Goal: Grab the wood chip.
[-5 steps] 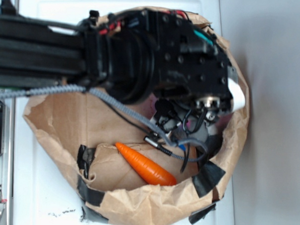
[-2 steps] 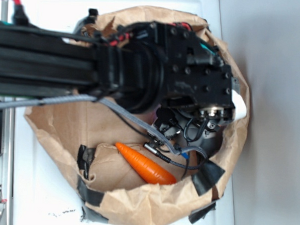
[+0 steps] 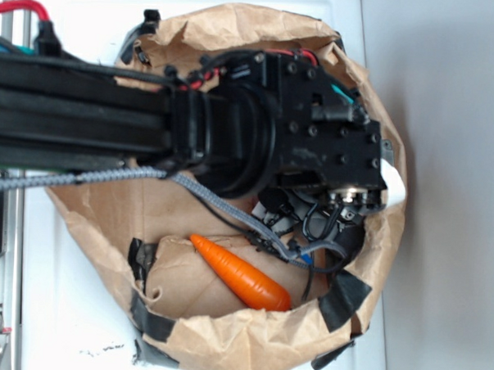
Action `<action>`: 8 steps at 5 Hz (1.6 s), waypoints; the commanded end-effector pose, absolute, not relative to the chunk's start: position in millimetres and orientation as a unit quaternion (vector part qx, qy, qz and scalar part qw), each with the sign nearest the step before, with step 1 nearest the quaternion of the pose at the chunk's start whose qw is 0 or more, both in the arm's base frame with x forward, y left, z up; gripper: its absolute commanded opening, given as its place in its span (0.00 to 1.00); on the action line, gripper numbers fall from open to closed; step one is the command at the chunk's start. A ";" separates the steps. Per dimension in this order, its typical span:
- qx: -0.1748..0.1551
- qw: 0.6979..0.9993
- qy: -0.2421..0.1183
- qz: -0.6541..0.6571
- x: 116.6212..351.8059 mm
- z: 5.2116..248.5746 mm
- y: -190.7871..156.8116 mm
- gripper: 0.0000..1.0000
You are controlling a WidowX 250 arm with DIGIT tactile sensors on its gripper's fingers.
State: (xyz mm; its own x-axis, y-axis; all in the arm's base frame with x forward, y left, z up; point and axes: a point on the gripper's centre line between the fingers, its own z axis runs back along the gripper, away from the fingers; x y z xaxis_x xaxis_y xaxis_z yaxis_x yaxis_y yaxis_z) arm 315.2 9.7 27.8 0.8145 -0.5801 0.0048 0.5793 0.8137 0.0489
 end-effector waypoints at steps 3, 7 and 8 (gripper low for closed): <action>0.026 0.973 -0.055 -0.225 279.7 90.9 45.4 0.00; -0.010 0.986 -0.059 -0.159 223.4 193.9 97.6 0.00; -0.009 0.986 -0.068 -0.154 208.4 205.1 100.6 0.00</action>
State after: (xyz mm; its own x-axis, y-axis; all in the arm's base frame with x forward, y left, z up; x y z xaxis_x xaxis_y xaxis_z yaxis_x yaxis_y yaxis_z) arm 215.3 98.6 194.5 0.9440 -0.3134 0.1030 0.3185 0.9472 -0.0371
